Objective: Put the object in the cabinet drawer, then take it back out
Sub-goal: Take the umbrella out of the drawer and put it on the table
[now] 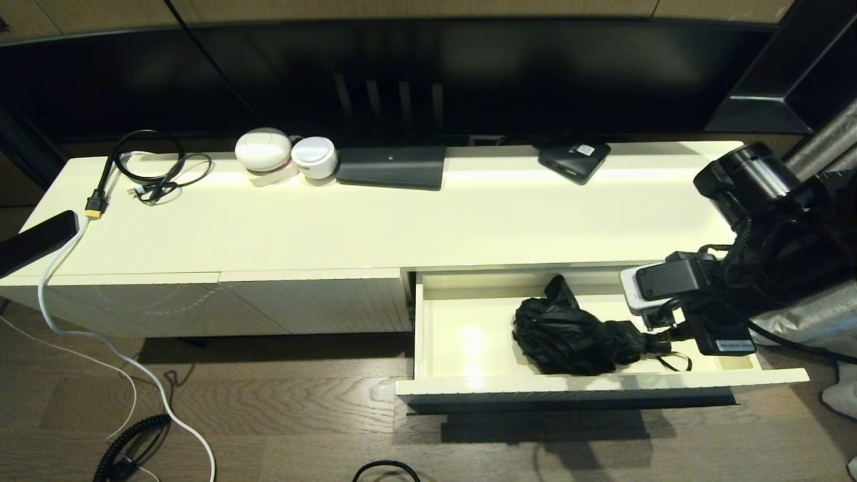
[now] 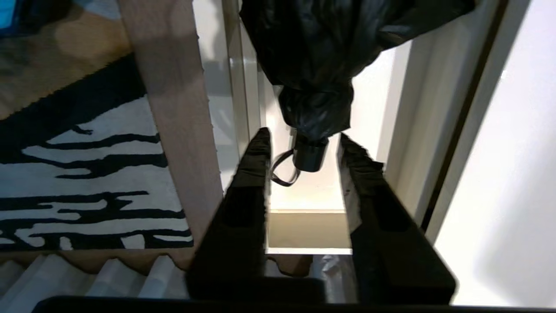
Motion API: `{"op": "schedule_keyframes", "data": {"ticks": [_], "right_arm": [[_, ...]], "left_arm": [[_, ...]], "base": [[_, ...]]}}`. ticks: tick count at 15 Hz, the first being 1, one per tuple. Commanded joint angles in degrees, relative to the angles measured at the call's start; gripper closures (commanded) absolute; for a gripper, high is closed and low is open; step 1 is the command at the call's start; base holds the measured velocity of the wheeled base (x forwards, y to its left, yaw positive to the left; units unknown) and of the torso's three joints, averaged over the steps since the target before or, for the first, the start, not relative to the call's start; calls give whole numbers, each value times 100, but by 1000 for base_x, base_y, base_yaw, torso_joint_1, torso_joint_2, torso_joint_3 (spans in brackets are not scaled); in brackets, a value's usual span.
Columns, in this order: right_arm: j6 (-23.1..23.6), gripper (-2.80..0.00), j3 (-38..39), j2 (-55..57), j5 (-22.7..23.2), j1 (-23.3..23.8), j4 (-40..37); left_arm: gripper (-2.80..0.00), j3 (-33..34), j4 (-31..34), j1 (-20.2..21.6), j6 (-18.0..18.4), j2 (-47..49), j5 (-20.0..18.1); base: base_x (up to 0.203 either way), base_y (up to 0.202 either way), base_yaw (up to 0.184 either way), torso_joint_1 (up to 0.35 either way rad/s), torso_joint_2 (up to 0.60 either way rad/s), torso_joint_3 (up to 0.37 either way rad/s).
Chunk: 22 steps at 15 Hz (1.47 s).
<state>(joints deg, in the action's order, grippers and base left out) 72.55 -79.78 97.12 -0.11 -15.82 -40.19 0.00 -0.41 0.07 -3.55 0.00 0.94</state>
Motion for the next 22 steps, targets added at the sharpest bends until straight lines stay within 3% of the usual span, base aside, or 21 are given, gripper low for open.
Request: {"op": "schedule_keyframes", "data": {"ticks": [1, 10, 14, 22], "right_arm": [[48, -280, -125, 371, 33, -40, -105], [59, -280, -1087, 1582, 134, -36, -272], [67, -280, -1777, 1890, 111, 8, -799], [49, -280, -1743, 2092, 143, 44, -780]], "left_arm": [[0, 0, -2, 1, -5, 0, 2], [0, 0, -2, 1, -5, 0, 2], [0, 0, -2, 1, -5, 0, 2], [0, 0, -2, 1, -5, 0, 2]], "base": [[0, 0, 0, 0, 0, 0], [0, 0, 0, 0, 0, 0], [0, 0, 0, 0, 0, 0], [0, 0, 0, 0, 0, 0]]}}
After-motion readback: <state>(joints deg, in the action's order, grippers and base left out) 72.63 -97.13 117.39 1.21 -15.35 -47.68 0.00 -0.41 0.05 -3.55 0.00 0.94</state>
